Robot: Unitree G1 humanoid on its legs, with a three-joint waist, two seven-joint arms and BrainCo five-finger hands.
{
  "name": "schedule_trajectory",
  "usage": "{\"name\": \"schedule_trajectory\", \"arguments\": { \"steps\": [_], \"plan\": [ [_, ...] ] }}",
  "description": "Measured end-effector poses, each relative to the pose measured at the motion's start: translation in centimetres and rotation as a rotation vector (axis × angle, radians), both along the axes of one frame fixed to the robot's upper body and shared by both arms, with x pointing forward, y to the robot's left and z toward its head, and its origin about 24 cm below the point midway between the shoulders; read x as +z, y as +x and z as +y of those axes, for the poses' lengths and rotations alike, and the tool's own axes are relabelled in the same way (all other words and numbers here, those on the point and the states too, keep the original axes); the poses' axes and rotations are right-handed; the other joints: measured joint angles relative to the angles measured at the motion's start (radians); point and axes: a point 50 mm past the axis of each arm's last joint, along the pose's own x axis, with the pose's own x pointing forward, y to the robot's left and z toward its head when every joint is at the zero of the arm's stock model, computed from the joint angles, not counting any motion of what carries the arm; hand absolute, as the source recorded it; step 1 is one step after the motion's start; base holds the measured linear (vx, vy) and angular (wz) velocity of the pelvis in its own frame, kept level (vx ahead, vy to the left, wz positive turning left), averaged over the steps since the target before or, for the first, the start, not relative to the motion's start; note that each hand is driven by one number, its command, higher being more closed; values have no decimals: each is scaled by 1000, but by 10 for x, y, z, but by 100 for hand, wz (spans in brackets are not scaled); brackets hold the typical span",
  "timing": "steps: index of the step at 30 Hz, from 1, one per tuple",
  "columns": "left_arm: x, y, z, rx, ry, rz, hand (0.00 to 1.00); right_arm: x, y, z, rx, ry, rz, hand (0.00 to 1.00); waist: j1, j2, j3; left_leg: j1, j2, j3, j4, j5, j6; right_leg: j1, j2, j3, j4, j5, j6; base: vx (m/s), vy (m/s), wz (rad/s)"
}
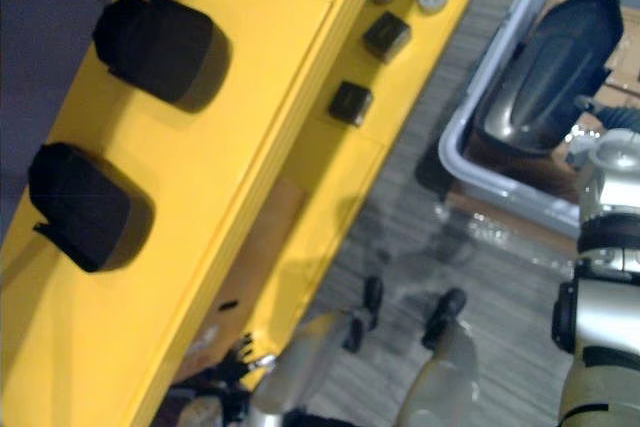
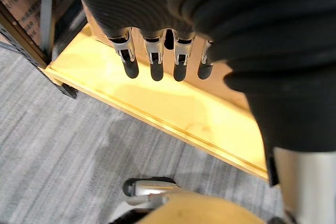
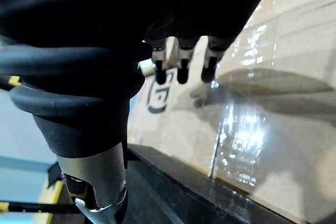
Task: Walk over and take plastic housings, then place them on the shelf
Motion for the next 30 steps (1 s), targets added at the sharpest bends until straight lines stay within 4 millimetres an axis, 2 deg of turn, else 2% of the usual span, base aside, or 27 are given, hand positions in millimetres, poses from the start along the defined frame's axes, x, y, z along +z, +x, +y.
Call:
{"name": "schedule_trajectory", "arguments": {
  "steps": [4, 5, 7, 11, 16, 18, 24, 30],
  "plan": [
    [-1, 0, -1, 5, -11, 10, 0, 0, -1, -1, -20, -16, 42, 0, 8, 6, -4, -7, 1, -1, 6, -1, 0, -6, -1, -1, 5, -2, -3, 0, 0, 0],
    [-1, 2, -3, 1, -13, 8, 0, -1, -2, -3, -31, -8, 64, 100, 15, 12, -8, -12, 1, -1, 10, -4, 1, -8, 0, -2, 5, -4, -4, 0, 0, 0],
    [-1, 3, -6, 2, -23, 7, 0, 4, -6, -8, -61, -22, 90, 100, 23, 25, -18, -41, 5, -3, 41, -20, 2, -20, 1, -8, 13, -8, -8, -39, 17, 2],
    [-2, 3, -5, 27, -39, 15, 0, 5, -10, -13, -92, -49, 168, 100, 25, 26, -19, -59, 7, -5, 59, -27, 3, -27, 0, -15, 17, -8, -8, -3, 4, 2],
    [-2, 6, -6, 32, -43, 13, 0, -5, -11, -15, -102, -48, 314, 100, 35, 26, -19, -66, 10, -7, 73, -38, 3, -26, 1, -20, 17, -9, -8, 2, 0, 1],
    [-1, 7, -7, 46, -51, 10, 0, -11, -14, -19, -142, -73, 392, 100, 49, 29, -21, -79, 13, -14, 89, -46, 3, -27, 5, -29, 16, -9, -8, 9, 4, 6],
    [1, 10, -8, 65, -71, -1, 0, -4, -19, -24, -213, -148, 536, 100, 73, 29, -21, -95, 13, -26, 105, -52, 2, -25, 5, -46, 18, -13, -10, 2, 10, 6],
    [7, 17, -9, 81, -98, -54, 0, -2, -24, -29, -262, -217, 631, 100, 75, 29, -21, -94, 13, -26, 105, -52, 3, -23, 2, -50, 21, -17, -12, 0, 0, 0]
  ]
}}
